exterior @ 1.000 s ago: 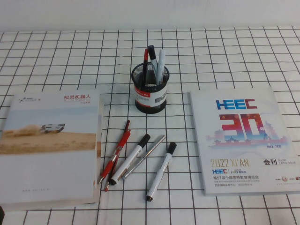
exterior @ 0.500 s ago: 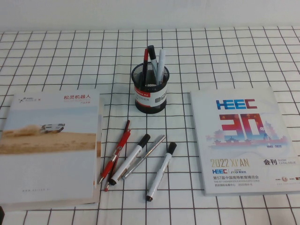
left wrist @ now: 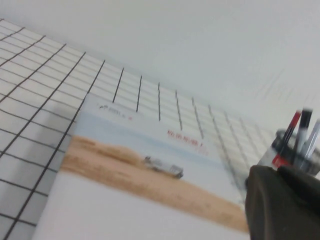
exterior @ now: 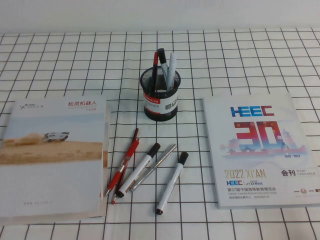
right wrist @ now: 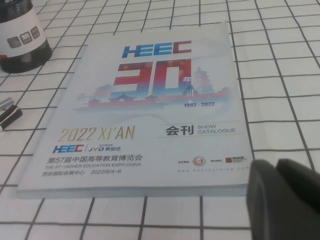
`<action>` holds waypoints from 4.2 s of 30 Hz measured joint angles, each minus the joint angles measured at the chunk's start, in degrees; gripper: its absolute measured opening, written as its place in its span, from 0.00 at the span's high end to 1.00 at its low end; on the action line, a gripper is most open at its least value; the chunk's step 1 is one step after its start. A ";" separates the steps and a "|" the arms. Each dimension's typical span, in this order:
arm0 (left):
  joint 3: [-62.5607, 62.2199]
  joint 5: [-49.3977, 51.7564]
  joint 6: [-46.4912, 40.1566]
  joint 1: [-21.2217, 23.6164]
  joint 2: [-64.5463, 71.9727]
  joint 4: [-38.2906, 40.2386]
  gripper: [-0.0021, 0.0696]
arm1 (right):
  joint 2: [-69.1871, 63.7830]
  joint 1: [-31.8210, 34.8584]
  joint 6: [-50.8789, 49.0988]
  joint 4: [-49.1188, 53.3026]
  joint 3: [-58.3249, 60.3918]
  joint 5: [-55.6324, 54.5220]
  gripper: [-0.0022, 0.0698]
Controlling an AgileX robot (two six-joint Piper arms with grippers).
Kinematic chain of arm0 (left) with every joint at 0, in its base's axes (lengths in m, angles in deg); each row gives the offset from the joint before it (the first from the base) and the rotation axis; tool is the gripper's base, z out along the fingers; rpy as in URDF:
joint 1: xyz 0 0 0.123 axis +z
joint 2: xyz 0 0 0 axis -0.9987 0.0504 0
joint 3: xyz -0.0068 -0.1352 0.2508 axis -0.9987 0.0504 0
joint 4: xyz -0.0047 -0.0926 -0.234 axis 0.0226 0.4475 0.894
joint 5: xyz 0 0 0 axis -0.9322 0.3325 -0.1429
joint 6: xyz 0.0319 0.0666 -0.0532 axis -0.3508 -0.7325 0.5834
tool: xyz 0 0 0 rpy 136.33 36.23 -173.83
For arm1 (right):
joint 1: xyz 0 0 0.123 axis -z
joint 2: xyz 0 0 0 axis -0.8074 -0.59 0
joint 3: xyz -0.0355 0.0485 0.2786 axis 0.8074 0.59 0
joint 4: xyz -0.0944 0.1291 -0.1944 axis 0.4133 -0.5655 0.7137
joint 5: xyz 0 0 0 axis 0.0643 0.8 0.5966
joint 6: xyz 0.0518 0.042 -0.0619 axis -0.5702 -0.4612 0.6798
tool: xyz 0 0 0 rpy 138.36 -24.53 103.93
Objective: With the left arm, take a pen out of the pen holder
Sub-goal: 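Take a marker out of the pen holder and lay it on the table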
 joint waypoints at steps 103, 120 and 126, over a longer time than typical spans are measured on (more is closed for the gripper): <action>-75.10 -38.03 12.20 -25.63 118.46 -25.14 0.56 | 0.00 0.00 0.00 0.00 0.00 0.00 0.99; -78.36 -33.93 10.32 -25.63 120.69 -25.50 0.61 | 0.00 0.00 0.00 0.00 0.00 0.00 0.99; -78.49 -36.24 10.28 -25.63 121.10 -25.50 0.61 | 0.00 0.00 0.00 0.00 0.00 0.00 0.99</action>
